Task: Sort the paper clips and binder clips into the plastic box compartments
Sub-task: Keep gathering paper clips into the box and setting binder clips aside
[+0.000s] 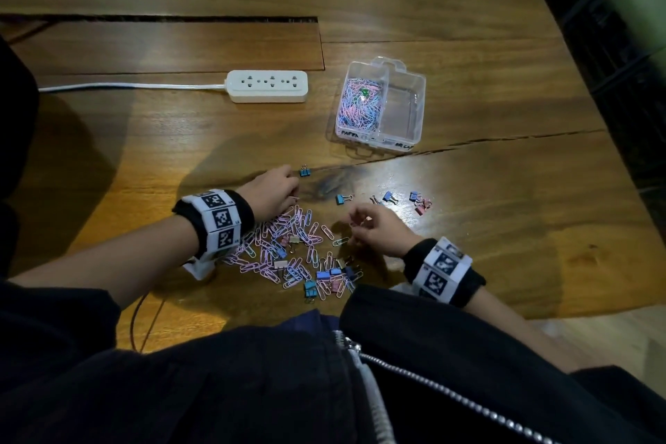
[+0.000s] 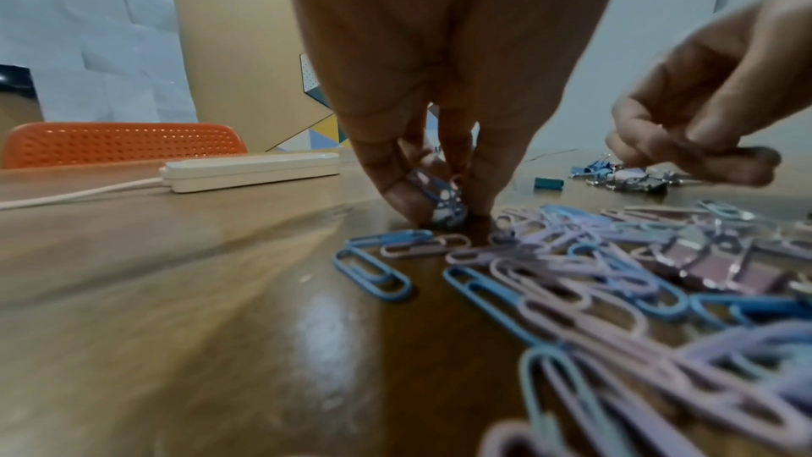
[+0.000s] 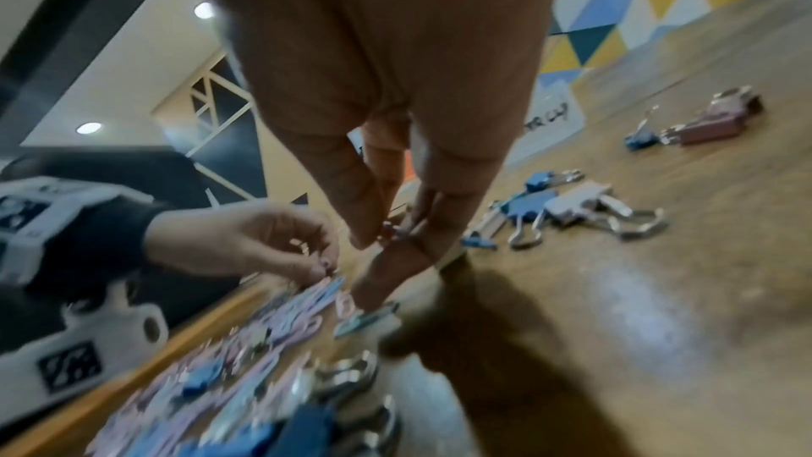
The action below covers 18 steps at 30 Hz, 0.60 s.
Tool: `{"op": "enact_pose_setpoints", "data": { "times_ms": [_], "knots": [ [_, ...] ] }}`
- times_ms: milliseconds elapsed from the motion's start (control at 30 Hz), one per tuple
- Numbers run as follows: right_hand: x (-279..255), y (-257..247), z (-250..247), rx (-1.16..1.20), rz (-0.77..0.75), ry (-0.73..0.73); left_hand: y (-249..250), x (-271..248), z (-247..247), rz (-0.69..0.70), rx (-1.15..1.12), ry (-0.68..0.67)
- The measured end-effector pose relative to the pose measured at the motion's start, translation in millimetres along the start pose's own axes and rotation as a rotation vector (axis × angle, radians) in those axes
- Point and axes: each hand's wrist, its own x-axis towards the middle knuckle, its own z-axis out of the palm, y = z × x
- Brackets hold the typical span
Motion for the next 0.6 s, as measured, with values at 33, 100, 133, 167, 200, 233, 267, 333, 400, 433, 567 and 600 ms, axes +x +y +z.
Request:
{"op": "enact_pose_setpoints", "data": {
  "times_ms": [33,100,133,167,200,233,267,333,400,433,567,600],
  "knots": [
    [1,-1,6,-0.095,0.0,0.049,-1,-1,1,0.012,0.023,0.018],
    [5,-4,18,-0.275,-0.035,0.168,-1,-4,2,0.022,0.067,0.038],
    [7,-6,23,-0.347,-0.056,0.204,-1,-5,2,0.021,0.086,0.041],
    [10,-7,28,-0.397,-0.071,0.208,-1,-5,3,0.012,0.091,0.043],
    [12,-9,33,-0.425,-0.078,0.183,-1,-7,3,-0.001,0.073,0.046],
    [14,-9,37,-0.445,-0.075,0.138,-2,-8,2,-0.031,0.009,0.048],
    [14,-9,41,-0.466,-0.077,0.092,-3,-9,2,-0.074,-0.103,0.052],
    [14,-8,45,-0.517,-0.09,0.034,-6,-9,0,-0.168,-0.387,0.058],
    [14,-6,50,-0.556,-0.126,0.036,-8,-9,-2,-0.242,-0.627,0.009],
    [15,-6,53,-0.57,-0.141,0.047,-9,-9,-4,-0.281,-0.734,-0.027],
    [14,-9,58,-0.606,-0.167,0.061,-1,-9,-11,-0.391,-1.225,-0.04],
    [14,-11,58,-0.603,-0.171,0.055,1,-9,-12,-0.4,-1.333,-0.029]
  ]
}}
